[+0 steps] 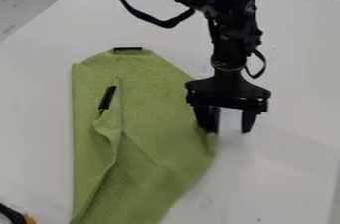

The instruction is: Unfold the cloth form right to left

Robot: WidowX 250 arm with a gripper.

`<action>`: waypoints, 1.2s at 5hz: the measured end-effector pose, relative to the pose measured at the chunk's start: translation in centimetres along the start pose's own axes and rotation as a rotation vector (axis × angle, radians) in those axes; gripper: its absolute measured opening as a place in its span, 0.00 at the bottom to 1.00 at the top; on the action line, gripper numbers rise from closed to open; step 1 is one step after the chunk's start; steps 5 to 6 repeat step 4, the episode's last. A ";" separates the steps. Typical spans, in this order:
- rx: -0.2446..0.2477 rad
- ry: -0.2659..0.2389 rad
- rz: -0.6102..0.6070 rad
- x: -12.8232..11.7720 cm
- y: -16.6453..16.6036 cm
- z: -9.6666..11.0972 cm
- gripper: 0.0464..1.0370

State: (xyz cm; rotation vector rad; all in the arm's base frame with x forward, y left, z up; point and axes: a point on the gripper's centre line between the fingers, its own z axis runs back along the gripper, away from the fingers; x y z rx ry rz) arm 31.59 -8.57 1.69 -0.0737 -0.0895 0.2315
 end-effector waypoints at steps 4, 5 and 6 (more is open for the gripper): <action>0.070 -0.075 -0.110 1.9 -1.4 3.4 0.96; 0.070 -0.075 -0.110 1.9 -1.4 3.4 0.96; 0.070 -0.075 -0.110 1.9 -1.4 3.4 0.96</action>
